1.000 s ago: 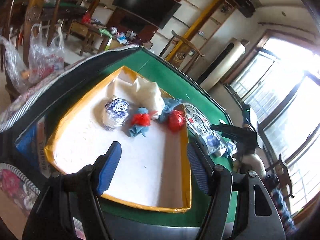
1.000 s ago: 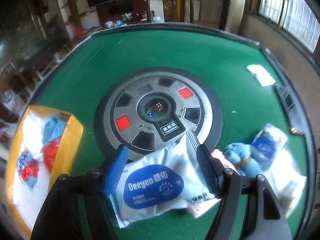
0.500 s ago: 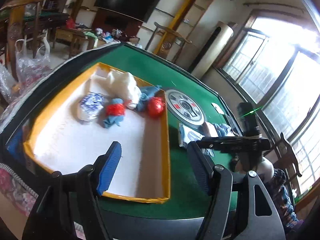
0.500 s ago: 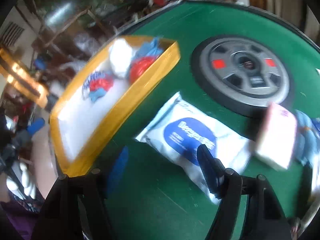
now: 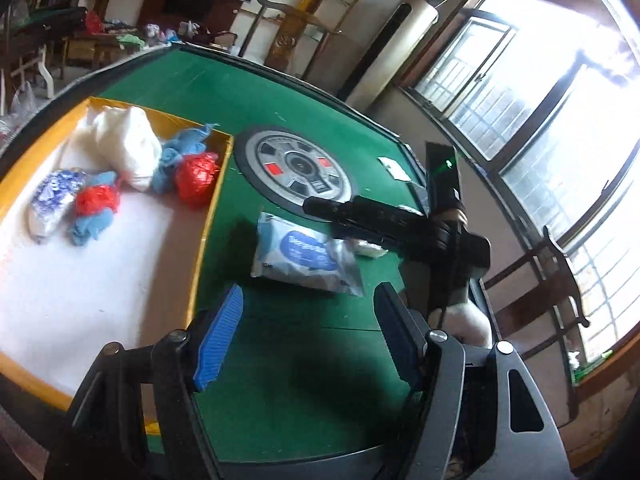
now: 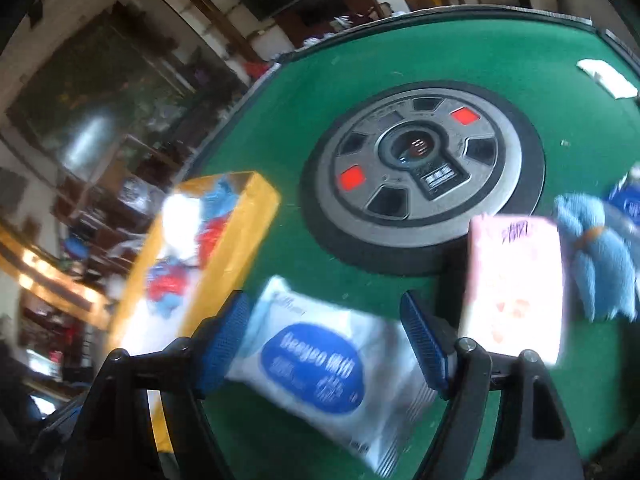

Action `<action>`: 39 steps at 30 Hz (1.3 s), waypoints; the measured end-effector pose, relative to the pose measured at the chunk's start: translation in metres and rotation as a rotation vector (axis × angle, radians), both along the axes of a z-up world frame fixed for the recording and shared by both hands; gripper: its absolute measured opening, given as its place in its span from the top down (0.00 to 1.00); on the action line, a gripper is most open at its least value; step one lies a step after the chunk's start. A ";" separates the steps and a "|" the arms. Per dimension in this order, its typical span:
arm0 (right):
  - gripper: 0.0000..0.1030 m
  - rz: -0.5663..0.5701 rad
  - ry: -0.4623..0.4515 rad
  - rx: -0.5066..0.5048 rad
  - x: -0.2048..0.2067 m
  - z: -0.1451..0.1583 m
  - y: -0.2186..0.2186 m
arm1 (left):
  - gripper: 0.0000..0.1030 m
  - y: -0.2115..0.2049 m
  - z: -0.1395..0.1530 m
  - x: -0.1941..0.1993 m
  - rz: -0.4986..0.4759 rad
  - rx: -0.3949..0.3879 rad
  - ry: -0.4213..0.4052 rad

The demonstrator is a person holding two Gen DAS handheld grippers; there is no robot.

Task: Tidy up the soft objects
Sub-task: 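Grasp the white Deegeo wipes pack with the left tool while the right reaches the pink pack, then carry the wipes pack toward the tray while the right tool grasps the pink tissue pack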

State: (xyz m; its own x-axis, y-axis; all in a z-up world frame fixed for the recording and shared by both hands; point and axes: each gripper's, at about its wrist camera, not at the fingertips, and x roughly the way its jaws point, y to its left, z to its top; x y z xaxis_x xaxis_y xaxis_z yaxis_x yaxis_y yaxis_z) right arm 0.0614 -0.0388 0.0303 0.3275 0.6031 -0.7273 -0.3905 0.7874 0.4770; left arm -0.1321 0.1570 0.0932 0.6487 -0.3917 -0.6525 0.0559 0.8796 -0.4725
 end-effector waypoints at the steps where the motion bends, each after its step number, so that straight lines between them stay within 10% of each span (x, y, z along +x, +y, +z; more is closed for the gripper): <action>1: 0.29 0.015 0.014 -0.007 0.000 -0.005 0.005 | 0.35 0.001 -0.002 0.000 -0.001 0.005 0.009; 5: 0.25 0.063 0.142 0.096 -0.015 -0.021 -0.002 | 0.35 0.007 -0.009 -0.003 0.009 0.013 0.038; 9: 0.24 0.196 0.417 0.423 -0.044 -0.048 -0.020 | 0.35 0.002 -0.015 0.005 -0.002 0.018 0.045; 15: 0.24 -0.017 0.098 0.338 -0.051 -0.019 -0.082 | 0.35 -0.035 -0.027 0.027 -0.063 0.145 0.059; 21: 0.24 -0.107 0.110 0.407 -0.043 -0.025 -0.108 | 0.35 -0.080 -0.039 0.064 -0.186 0.488 0.027; 34: 0.24 -0.175 0.008 0.400 -0.052 -0.007 -0.122 | 0.13 -0.096 -0.084 0.122 -0.214 0.574 0.145; 39: 0.24 -0.212 -0.024 0.372 -0.053 -0.003 -0.129 | 0.39 -0.089 -0.075 0.112 -0.243 0.511 0.118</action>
